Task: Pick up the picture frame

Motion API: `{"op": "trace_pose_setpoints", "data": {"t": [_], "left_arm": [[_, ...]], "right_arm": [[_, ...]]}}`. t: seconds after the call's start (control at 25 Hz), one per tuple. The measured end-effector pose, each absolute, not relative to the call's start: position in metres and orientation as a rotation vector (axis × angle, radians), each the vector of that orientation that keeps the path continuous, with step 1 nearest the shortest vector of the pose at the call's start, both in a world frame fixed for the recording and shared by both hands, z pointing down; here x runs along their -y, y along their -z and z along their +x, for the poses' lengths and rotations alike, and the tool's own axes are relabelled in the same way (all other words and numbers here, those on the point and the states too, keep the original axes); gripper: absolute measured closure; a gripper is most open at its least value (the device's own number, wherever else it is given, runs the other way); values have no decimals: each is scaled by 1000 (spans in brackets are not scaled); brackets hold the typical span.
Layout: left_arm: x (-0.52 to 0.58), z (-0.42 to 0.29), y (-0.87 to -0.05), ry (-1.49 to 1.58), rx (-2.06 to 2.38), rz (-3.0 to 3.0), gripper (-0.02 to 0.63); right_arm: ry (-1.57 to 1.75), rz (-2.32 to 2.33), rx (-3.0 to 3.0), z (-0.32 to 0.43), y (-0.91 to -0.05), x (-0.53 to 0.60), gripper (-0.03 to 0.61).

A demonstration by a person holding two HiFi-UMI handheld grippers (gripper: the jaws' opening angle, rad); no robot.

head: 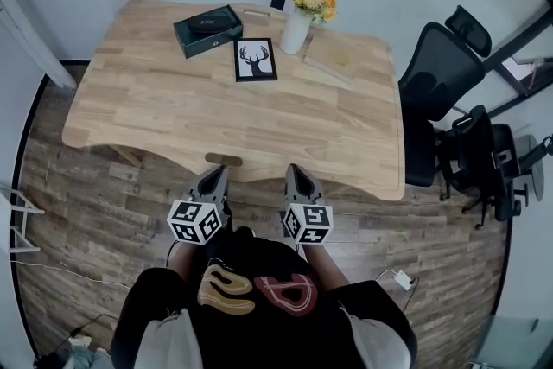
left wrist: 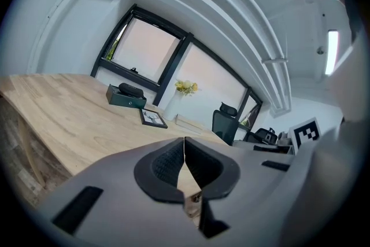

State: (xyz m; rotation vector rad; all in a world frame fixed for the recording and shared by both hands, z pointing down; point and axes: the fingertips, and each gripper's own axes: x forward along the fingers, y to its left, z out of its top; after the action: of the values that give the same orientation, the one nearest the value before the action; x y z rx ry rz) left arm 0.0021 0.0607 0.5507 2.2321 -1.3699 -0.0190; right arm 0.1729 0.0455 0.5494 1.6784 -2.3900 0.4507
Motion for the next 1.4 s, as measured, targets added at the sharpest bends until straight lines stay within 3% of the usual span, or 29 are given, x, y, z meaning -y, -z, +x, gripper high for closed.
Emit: {"op": "trace_pose_setpoints", "data": {"t": [0.68,1.4], "left_arm": [[69,-49,-538,52,1248,2269,596],[128,-83,-558,-17,1244,2207,595]], "right_arm": [[-516,1783,2271,121,-562,64,568],[-568,1856,2187,98,-572,103,568]]}}
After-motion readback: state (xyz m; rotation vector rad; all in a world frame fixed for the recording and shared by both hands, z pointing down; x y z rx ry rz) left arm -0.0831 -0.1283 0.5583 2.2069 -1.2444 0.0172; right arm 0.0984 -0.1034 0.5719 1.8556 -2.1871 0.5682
